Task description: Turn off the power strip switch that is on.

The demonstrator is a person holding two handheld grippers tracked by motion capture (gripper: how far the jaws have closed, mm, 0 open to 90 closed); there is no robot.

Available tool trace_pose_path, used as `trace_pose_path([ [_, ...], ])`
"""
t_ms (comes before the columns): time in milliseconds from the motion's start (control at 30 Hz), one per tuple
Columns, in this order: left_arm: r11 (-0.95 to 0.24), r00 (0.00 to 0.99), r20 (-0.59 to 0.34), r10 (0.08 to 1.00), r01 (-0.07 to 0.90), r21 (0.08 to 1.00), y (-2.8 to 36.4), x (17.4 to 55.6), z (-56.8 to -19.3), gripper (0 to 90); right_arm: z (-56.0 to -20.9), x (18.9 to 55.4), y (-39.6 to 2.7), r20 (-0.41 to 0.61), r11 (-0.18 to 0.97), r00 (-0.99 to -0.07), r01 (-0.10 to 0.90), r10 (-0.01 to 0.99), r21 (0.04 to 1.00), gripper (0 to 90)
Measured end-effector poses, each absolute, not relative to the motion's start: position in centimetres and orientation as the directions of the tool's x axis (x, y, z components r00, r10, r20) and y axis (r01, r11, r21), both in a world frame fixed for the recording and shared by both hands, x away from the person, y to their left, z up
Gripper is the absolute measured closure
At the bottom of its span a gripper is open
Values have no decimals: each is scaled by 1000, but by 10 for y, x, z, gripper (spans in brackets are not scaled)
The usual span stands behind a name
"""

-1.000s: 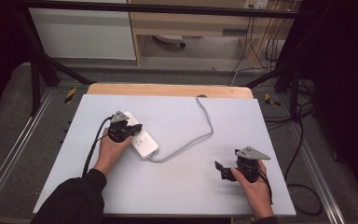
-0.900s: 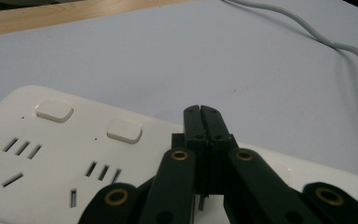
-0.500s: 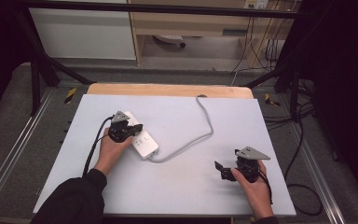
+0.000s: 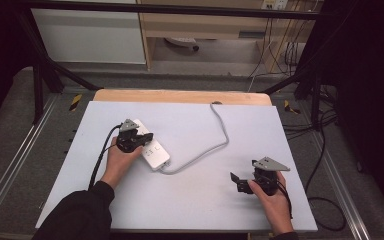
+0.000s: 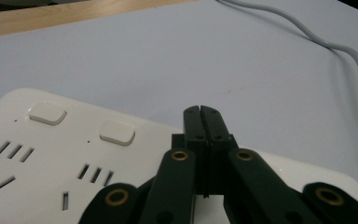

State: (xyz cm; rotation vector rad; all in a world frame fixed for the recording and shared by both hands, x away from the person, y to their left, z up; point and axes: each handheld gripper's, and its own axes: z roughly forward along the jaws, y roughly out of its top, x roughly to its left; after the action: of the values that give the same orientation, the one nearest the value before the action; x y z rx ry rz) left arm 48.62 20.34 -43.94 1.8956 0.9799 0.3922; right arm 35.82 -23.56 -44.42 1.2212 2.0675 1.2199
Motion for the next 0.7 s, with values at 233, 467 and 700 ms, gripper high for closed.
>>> trace_pose_path([
  [233, -227, 625, -132, 769, 460, 859, 204, 485, -436, 900, -444, 358, -235, 59, 217, -510, 465, 858, 858, 40],
  [467, -200, 620, -136, 773, 442, 874, 203, 484, -432, 622, -445, 359, -235, 58, 220, -511, 466, 858, 857, 40],
  [700, -159, 613, -183, 769, 459, 874, 202, 481, -427, 310, -444, 359, -235, 61, 217, -510, 467, 858, 858, 39],
])
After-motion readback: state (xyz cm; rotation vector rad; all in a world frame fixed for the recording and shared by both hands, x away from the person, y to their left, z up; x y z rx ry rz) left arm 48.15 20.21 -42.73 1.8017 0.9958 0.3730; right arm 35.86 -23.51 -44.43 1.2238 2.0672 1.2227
